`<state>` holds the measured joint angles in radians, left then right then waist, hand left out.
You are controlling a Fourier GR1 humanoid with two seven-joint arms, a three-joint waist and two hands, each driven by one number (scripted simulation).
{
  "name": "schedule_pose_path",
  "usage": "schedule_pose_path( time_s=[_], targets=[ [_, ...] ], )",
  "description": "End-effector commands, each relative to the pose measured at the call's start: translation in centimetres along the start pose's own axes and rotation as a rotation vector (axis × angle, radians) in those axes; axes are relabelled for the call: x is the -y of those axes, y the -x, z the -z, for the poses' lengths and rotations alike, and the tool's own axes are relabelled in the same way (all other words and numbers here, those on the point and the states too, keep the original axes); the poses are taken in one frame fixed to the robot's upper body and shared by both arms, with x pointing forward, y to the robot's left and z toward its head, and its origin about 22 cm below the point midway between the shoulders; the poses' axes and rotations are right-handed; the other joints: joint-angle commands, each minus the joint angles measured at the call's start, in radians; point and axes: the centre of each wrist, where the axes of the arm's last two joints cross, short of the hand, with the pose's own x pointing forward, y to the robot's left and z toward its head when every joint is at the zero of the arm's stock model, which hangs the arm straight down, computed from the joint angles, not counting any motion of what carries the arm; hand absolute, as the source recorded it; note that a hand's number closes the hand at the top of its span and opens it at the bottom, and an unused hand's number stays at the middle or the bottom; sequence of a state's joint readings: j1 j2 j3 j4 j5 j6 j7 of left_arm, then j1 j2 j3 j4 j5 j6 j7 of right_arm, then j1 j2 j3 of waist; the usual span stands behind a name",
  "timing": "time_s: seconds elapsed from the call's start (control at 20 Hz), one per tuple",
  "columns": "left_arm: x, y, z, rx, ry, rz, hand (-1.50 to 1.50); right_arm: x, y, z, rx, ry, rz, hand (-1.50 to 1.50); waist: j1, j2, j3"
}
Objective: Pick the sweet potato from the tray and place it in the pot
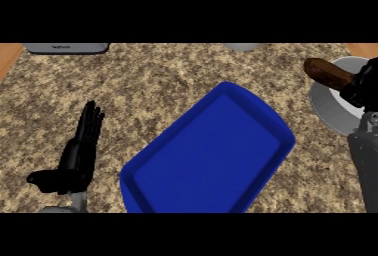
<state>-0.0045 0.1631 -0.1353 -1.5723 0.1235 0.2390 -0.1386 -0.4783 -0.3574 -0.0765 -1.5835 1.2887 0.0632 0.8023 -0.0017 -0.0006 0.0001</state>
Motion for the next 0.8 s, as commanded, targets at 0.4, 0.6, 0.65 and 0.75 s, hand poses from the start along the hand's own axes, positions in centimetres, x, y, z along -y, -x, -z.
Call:
schedule_pose_path(
  time_s=[0.4,0.6,0.65,0.75],
  targets=[
    [0.5,0.0,-0.4,-0.001,0.022,-0.005,0.0,-5.3,10.8,3.3,-0.048,-0.213,0.033,1.5,0.004,0.001,0.0],
    [0.4,0.7,-0.1,-0.01,0.002,0.007,0.0,-8.1,11.2,4.1,-0.143,-0.29,-0.003,1.5,0.007,0.003,0.0],
    [1.0,-0.8,-0.4,-0.001,0.025,-0.008,0.0,-9.3,14.2,4.5,-0.203,-0.322,0.036,1.5,0.013,0.004,0.001],
    [1.0,-1.3,-0.5,-0.004,0.017,0.008,0.0,-8.3,13.1,4.9,-0.248,-0.415,-0.085,1.5,0.009,0.0,0.0]
  ],
)
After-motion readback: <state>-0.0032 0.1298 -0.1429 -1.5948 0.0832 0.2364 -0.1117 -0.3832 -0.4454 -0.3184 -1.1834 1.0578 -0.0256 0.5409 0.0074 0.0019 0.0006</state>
